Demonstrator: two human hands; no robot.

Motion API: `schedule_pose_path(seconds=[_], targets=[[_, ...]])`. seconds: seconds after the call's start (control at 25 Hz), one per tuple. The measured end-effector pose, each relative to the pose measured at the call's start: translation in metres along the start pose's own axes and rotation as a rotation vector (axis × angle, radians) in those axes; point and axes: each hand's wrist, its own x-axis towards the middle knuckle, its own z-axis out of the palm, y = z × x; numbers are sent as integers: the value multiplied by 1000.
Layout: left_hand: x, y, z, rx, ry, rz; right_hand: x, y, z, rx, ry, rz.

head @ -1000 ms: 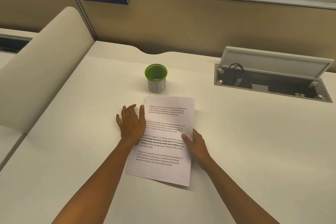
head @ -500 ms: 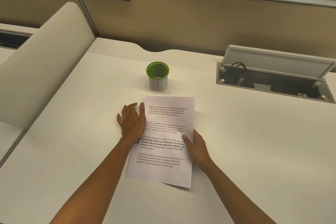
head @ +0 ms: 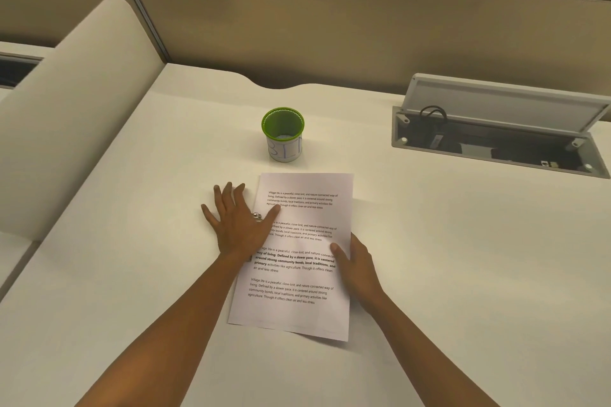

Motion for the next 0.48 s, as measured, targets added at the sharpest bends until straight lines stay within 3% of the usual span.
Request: schedule_pose_path(seconds=[0.48], targets=[[4,-6,6,-11,-51,-6,3,7,3,-1,17,-9]])
